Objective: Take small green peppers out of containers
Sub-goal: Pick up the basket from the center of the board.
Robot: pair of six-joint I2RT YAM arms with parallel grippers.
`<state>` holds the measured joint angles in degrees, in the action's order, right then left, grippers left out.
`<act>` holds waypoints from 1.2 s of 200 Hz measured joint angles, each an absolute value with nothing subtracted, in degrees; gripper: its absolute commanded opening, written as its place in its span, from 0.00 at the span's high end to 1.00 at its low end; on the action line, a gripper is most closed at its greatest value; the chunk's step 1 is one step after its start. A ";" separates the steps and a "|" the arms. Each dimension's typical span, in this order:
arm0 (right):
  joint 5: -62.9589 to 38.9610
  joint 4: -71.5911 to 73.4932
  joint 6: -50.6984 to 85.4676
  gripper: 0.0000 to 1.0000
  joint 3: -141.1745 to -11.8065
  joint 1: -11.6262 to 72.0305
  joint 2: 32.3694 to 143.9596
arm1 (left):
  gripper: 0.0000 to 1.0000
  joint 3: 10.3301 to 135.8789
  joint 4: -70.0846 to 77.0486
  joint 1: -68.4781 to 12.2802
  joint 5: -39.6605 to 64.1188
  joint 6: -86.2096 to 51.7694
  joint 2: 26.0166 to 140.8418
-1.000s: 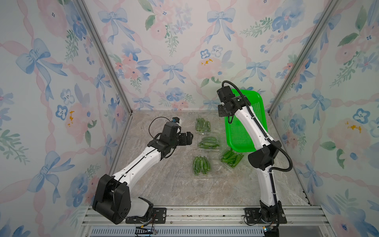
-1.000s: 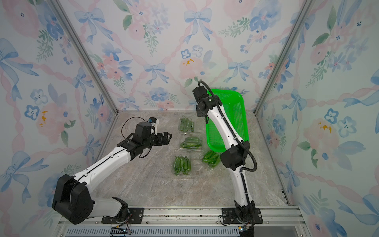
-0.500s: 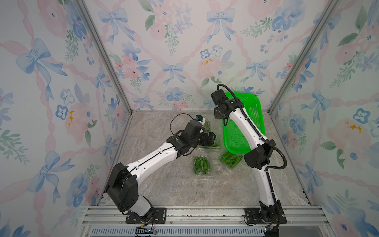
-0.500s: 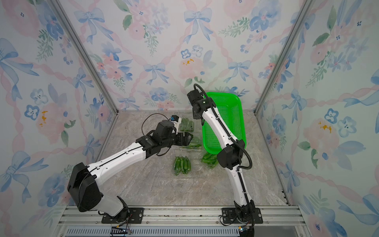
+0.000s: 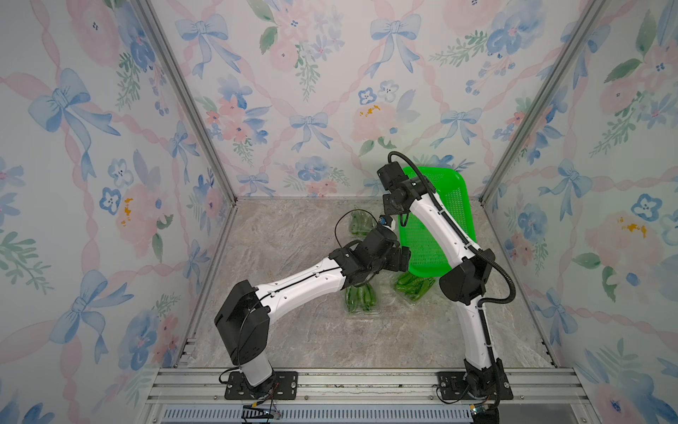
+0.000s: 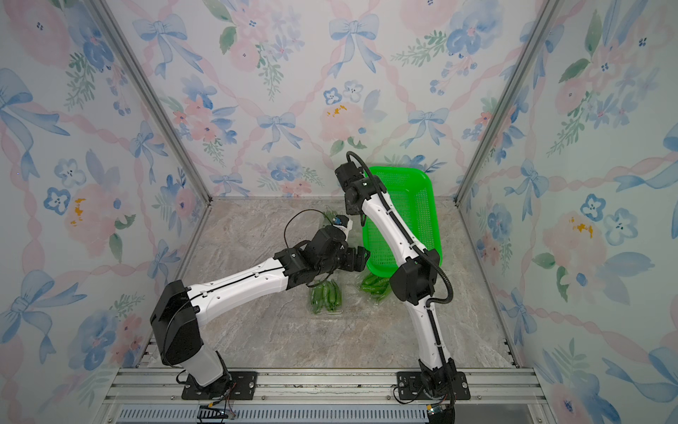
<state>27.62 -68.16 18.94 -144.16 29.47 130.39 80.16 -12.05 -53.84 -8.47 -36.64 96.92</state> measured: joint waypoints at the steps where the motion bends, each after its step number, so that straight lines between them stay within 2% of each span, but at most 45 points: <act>1: 27.59 -68.14 18.94 1.00 -144.11 29.47 130.39 | 0.13 80.29 -12.05 -53.91 -8.64 -36.75 97.08; 56: 26.92 -66.78 19.42 1.00 -142.15 29.74 128.90 | 0.19 81.97 -12.12 -55.13 -13.13 -38.94 100.84; 90: 25.50 -65.73 20.69 1.00 -141.25 29.74 127.35 | 0.29 81.97 -11.84 -55.24 -15.59 -39.88 100.84; 136: 24.43 -63.90 21.67 1.00 -140.09 29.74 126.32 | 0.29 81.97 -11.00 -55.90 -17.52 -40.62 101.12; 156: 24.36 -63.51 21.67 1.00 -140.09 29.74 126.32 | 0.36 82.06 -10.15 -56.05 -18.11 -40.69 101.45; 174: 23.94 -63.16 21.69 1.00 -140.09 29.74 126.32 | 0.46 82.46 -9.52 -56.10 -18.28 -40.53 102.06; 194: 23.14 -62.74 22.17 1.00 -140.09 29.74 126.32 | 0.48 83.33 -9.04 -56.14 -18.65 -40.12 103.22; 240: 22.33 -62.17 22.31 1.00 -139.98 29.78 126.32 | 0.62 85.08 -8.91 -56.18 -18.65 -38.98 105.41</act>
